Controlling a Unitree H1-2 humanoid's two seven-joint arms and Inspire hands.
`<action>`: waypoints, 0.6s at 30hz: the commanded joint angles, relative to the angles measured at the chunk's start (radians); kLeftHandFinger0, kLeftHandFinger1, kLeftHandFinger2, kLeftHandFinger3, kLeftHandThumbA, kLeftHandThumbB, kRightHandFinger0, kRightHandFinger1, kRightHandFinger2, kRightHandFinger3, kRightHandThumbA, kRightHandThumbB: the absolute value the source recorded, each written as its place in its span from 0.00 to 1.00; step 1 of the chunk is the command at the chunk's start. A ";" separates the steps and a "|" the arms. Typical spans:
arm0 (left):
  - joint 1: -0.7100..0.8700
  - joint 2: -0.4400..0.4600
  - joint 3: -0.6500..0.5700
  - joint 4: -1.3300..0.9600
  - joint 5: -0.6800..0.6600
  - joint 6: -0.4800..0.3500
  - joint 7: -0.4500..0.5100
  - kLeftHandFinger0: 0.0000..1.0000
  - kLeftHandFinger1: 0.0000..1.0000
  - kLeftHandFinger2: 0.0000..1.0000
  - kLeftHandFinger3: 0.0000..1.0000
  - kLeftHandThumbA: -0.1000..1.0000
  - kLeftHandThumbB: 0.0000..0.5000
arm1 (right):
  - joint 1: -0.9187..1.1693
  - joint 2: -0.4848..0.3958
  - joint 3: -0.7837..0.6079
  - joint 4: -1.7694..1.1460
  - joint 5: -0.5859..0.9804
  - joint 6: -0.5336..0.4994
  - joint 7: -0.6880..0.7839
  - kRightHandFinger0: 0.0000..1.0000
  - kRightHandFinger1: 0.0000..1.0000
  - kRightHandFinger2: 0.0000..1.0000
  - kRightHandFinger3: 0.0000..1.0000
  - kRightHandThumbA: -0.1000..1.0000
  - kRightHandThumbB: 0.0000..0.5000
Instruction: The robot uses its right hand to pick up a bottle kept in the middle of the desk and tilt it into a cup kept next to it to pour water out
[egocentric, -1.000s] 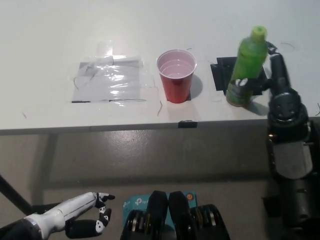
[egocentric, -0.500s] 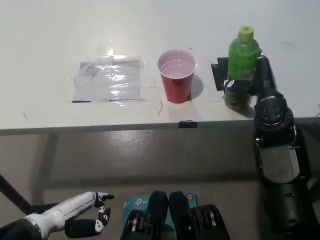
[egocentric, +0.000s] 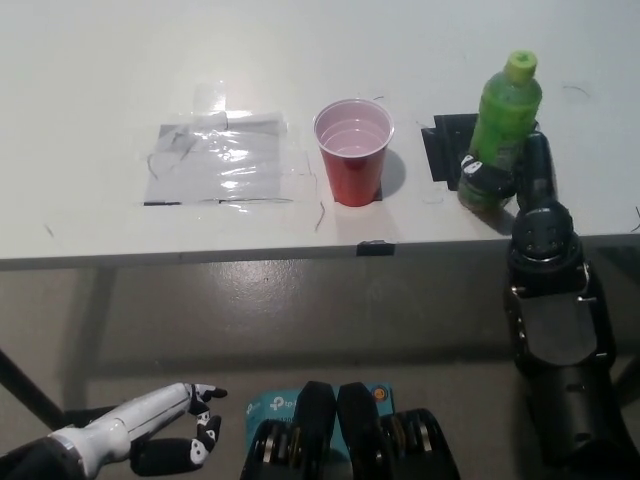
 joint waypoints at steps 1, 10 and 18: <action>-0.011 0.012 -0.009 -0.027 0.022 0.014 -0.037 1.00 1.00 1.00 1.00 1.00 0.74 | -0.072 0.003 0.004 0.046 0.061 -0.237 -0.162 0.00 0.00 0.00 1.00 0.42 0.19; -0.008 0.008 -0.005 -0.025 0.019 0.014 -0.042 1.00 1.00 1.00 1.00 1.00 0.79 | -0.056 -0.029 0.074 0.053 0.039 -0.420 -0.186 0.00 0.00 0.00 0.36 0.00 0.00; -0.007 -0.002 0.003 -0.027 0.026 0.014 -0.051 1.00 1.00 1.00 1.00 1.00 0.73 | -0.048 -0.177 0.239 -0.014 -0.088 -0.361 -0.108 0.00 0.00 0.00 0.38 0.00 0.05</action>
